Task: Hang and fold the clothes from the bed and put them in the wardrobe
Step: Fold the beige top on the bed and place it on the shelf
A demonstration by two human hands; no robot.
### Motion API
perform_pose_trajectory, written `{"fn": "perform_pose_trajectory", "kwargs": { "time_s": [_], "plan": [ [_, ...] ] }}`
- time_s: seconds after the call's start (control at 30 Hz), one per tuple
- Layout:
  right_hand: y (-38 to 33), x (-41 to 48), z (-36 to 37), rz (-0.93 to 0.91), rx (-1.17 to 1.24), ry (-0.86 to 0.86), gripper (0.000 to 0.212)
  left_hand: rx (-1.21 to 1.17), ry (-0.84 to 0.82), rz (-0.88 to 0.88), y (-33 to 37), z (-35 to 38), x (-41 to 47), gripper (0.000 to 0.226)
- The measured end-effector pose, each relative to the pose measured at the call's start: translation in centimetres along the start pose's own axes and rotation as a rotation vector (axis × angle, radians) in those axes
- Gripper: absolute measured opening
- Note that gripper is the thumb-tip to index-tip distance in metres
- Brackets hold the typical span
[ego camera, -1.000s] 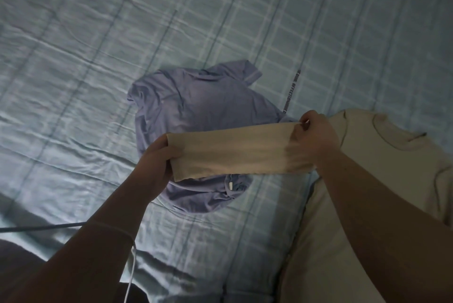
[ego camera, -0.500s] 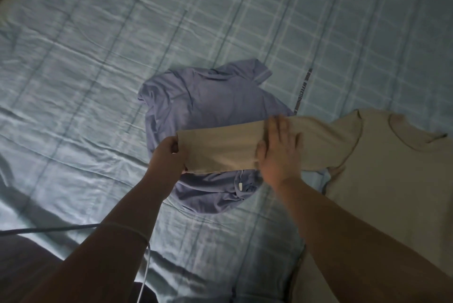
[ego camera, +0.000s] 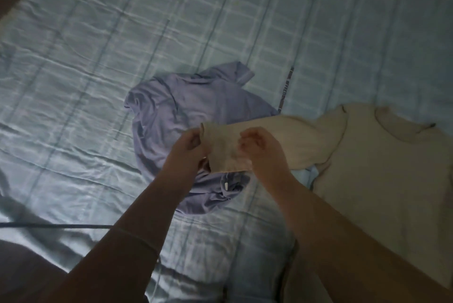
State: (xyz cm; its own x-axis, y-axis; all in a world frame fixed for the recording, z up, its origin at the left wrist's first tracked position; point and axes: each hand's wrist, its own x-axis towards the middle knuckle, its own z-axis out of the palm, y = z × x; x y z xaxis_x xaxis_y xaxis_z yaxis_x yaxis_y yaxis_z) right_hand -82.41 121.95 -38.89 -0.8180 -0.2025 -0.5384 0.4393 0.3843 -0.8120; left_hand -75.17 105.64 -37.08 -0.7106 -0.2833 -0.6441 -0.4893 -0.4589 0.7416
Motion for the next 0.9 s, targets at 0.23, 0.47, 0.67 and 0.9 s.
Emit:
{"fn": "perform_pose_trajectory", "kwargs": {
  "time_s": [0.23, 0.47, 0.67, 0.9],
  "plan": [
    [-0.2, -2.5, -7.4, 0.365, 0.819, -0.167, 0.045, 0.089, -0.273, -0.118, -2.5, 11.2, -1.0, 0.034],
    [4.5, -3.0, -16.1, 0.097, -0.172, 0.285, 0.031, 0.846, -0.045, 0.554, -6.0, 16.3, -2.1, 0.031],
    [8.8, -2.4, -23.3, -0.035, -0.271, 0.527, 0.021, 1.75, -0.162, 0.703, -10.8, 21.6, 0.3, 0.061],
    [12.7, -1.5, -36.3, -0.004, -0.28, 0.648, 0.021, 1.717, -0.289, 0.725, -15.5, 32.8, 1.0, 0.062]
  ]
}}
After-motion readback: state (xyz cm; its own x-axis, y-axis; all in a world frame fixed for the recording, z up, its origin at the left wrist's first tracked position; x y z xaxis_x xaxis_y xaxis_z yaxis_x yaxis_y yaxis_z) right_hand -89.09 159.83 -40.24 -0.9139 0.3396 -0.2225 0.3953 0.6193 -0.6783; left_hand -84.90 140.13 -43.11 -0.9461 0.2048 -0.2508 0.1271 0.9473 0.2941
